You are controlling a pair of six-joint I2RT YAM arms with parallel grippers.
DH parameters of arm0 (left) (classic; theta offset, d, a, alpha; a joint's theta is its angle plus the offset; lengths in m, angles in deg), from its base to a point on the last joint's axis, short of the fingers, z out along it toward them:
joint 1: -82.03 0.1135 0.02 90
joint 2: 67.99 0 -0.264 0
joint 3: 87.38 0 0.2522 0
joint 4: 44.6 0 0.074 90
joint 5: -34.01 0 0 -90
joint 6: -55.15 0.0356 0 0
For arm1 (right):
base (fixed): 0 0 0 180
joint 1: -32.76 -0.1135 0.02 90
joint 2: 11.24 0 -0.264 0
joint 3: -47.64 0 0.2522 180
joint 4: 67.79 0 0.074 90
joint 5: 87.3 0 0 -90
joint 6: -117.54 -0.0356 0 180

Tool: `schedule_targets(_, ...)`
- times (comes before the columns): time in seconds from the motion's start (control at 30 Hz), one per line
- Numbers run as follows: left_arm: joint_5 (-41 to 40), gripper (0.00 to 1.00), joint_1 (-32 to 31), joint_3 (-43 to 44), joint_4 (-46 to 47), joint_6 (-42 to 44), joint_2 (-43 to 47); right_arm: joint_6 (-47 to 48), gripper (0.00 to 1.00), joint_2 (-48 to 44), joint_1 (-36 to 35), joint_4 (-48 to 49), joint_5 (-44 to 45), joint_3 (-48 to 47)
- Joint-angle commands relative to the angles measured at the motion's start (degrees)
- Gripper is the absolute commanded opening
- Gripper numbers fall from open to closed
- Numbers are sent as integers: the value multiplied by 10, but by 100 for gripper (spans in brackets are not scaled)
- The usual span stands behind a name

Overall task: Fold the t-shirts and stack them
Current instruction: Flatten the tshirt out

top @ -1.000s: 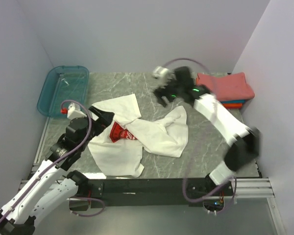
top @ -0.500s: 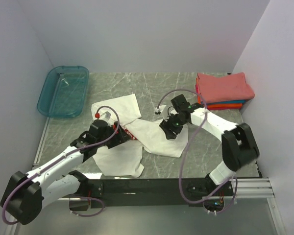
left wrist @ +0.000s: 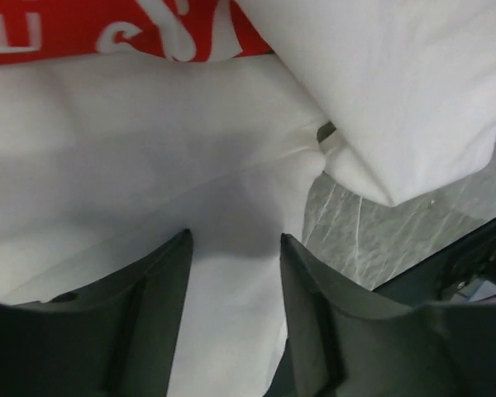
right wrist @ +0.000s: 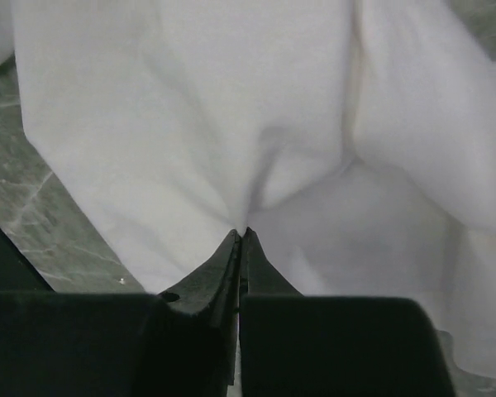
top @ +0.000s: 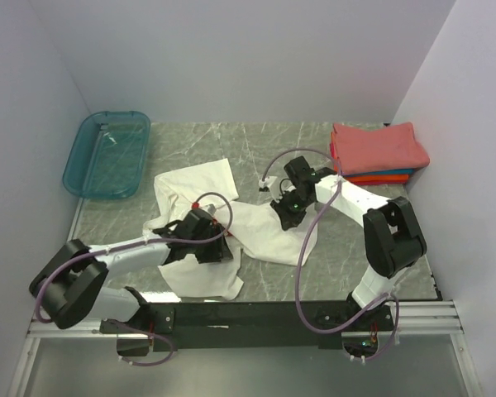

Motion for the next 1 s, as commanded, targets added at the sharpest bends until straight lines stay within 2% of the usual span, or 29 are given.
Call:
schedule_targets(0.0,-25,52,-36,43,-22,22,-37,5,0,-27,19,-13,18,-60)
schedule_targets(0.1,-24,34,-62,59,-26,32,-74,-23,0,-17,43,-8,57,-151)
schedule_targets(0.13,-22,26,-66,66,-28,36,-90,-41,0,1,46,25,88,-176)
schedule_targets(0.17,-30,5,-73,68,-32,36,-96,-58,0,13,50,49,121,-219)
schedule_targets(0.2,-39,1,-75,71,-38,40,-102,-94,0,27,50,79,162,-237)
schedule_targets(0.23,-52,1,-77,75,-58,42,-99,-111,0,55,50,167,300,-252)
schedule_targets(0.33,-89,1,-84,74,-92,37,-46,-113,0,122,57,336,494,-282)
schedule_targets(0.37,-89,1,-86,71,-97,37,-24,-111,0,146,64,332,508,-334)
schedule_targets(0.4,-89,1,-87,68,-98,39,-3,-126,14,171,67,306,507,-374)
schedule_targets(0.43,-89,1,-87,60,-98,43,36,-132,29,211,71,229,495,-413)
schedule_targets(0.47,-85,7,-87,56,-92,47,54,-136,40,224,73,193,455,-462)
schedule_targets(0.5,-80,17,-87,52,-89,48,71,-139,57,220,75,171,440,-465)
schedule_targets(0.53,-80,40,-87,47,-86,47,98,-133,64,205,75,160,418,-452)
schedule_targets(0.57,-82,48,-86,47,-83,49,109,-125,76,182,77,168,369,-388)
schedule_targets(0.6,-89,54,-86,48,-83,51,118,-105,80,154,78,180,343,-347)
schedule_targets(0.63,-89,61,-86,55,-81,53,129,-94,82,95,80,204,318,-274)
schedule_targets(0.67,-89,63,-86,59,-78,63,133,-70,84,67,83,208,257,-242)
schedule_targets(0.73,-133,68,-84,75,-77,73,130,-54,84,-3,96,196,200,-175)
schedule_targets(0.77,-146,68,-82,82,-81,82,124,-46,84,-19,102,185,121,-159)
schedule_targets(0.8,-155,68,-79,95,-81,87,108,-39,84,-38,111,158,96,-146)
schedule_targets(0.83,-164,68,-75,102,-83,88,98,-47,84,-37,125,143,69,-139)
schedule_targets(0.9,-171,67,-61,115,-71,86,69,-87,77,3,138,102,7,-151)
schedule_targets(0.97,-168,67,-46,115,-51,79,54,-138,66,41,147,72,-27,-164)
